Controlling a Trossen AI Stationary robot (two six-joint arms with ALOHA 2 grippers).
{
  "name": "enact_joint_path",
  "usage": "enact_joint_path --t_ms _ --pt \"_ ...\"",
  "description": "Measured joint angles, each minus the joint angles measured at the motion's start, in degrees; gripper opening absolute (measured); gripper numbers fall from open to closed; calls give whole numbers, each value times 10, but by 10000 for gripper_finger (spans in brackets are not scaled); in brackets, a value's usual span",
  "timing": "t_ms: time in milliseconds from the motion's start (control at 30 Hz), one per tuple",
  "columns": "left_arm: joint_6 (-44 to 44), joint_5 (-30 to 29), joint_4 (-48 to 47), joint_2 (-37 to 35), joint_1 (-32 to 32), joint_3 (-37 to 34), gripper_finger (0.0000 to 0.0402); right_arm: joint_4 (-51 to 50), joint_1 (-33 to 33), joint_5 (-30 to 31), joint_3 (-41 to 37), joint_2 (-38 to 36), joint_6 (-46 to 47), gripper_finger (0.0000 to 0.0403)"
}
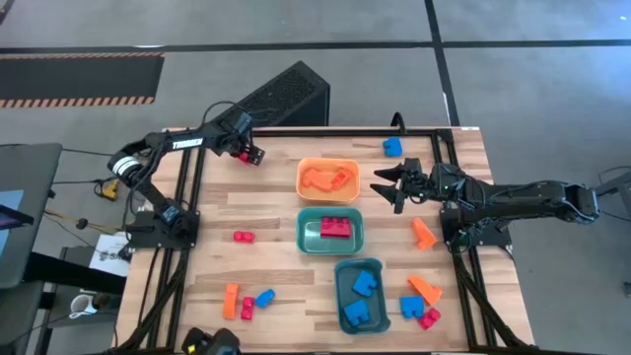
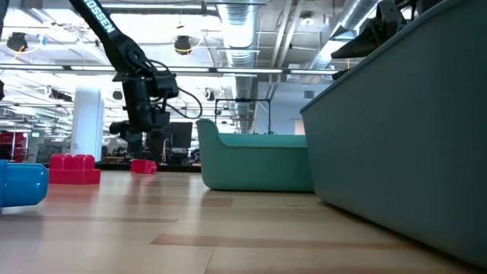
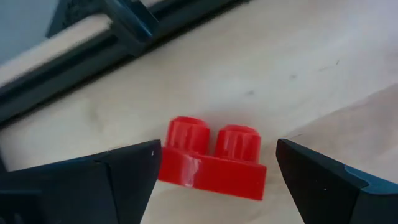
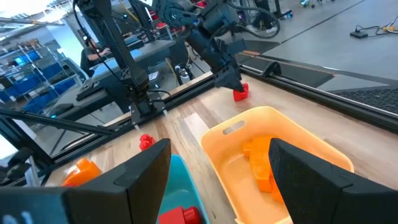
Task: Sort & place blocks by color
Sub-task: Put the red game piece into the green bin
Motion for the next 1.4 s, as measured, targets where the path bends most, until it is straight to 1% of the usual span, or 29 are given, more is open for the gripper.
enact_joint_path --t_ms 100,267,433,500,567,767,833,900,967,1033,1133,1167,1267,1400 --pt "7 -3 17 17 0 2 300 0 0 0 0 0 0 291" --pt "11 17 3 52 -2 3 300 0 0 0 0 0 0 291" --pt "8 5 8 59 -14 4 299 0 0 0 0 0 0 291" --pt "4 -2 8 59 -16 4 292 0 0 0 0 0 0 291" --pt "3 -5 9 60 -16 4 274 0 0 0 0 0 0 291" --pt "12 5 14 61 -17 4 188 0 0 0 0 0 0 291" --pt "29 10 16 61 -21 4 171 0 0 0 0 0 1 291" --pt "47 6 14 56 -29 3 165 0 0 0 0 0 1 291" --pt "59 -4 6 46 -38 3 168 0 0 0 0 0 1 291" --pt "69 -32 -10 26 -45 2 178 0 0 0 0 0 1 291" --pt "88 -70 -24 -8 -49 3 203 0 0 0 0 0 1 291" --pt "93 -72 -23 -20 -50 3 213 0 0 0 0 0 1 291" --pt "110 -45 -10 -54 -53 4 247 0 0 1 0 0 1 291" --pt "132 -14 3 -55 -58 3 289 5 0 2 0 0 0 291"
